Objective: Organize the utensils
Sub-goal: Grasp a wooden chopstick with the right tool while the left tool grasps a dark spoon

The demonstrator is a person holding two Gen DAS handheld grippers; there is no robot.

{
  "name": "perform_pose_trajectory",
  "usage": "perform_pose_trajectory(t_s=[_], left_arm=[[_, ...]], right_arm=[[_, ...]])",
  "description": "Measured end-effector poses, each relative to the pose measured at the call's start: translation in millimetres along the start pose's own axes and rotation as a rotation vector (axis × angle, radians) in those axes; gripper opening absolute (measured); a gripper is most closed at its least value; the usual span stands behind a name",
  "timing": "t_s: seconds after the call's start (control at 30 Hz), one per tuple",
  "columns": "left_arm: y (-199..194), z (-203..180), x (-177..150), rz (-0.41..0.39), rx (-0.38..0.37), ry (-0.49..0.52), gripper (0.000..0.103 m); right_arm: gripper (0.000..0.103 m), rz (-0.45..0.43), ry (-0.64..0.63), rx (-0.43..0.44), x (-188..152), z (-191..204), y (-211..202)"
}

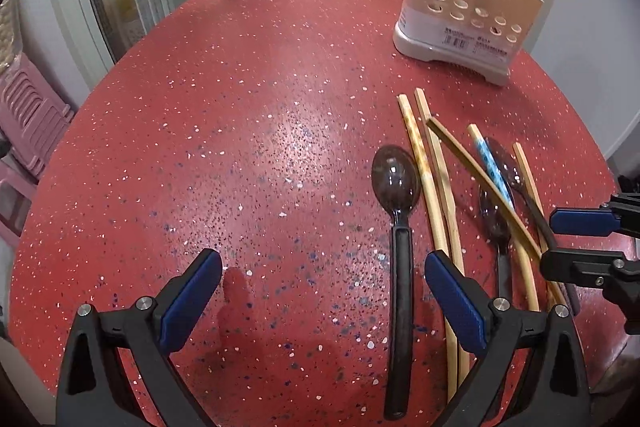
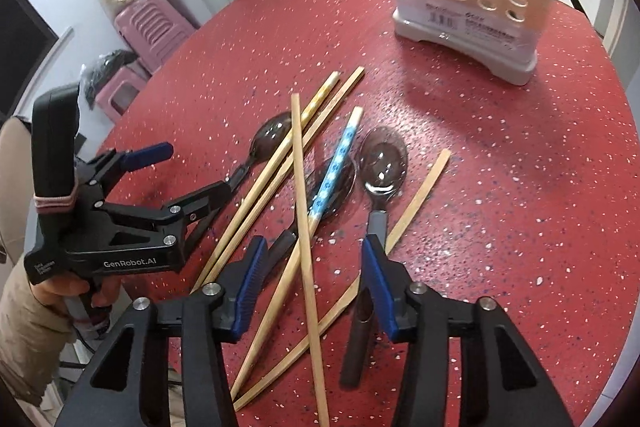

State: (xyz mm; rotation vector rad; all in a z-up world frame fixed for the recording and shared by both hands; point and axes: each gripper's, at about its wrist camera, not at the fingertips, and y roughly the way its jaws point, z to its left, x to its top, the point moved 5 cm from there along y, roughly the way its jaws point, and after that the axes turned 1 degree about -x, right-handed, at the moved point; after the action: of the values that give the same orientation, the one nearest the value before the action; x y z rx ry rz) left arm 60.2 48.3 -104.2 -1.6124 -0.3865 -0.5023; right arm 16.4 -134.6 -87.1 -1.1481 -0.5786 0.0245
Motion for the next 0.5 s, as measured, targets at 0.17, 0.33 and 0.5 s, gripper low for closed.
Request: perform_pose_trajectory(t_s=[0.17, 0.33, 0.5], left_arm=[[3, -5, -2, 0.008, 0.008, 0.031, 0.103], [5, -8, -2, 0.020, 0.008, 0.043, 0.103], [4, -15, 0, 0.022, -0.010, 0.068, 0.103]], right_arm=[[0.034, 0.036, 0.007, 0.004, -3, 3, 13], [0.019, 0.060, 0.027, 0.027, -7, 0, 18], [0.013, 0.059, 0.066, 0.052, -9, -7, 18]])
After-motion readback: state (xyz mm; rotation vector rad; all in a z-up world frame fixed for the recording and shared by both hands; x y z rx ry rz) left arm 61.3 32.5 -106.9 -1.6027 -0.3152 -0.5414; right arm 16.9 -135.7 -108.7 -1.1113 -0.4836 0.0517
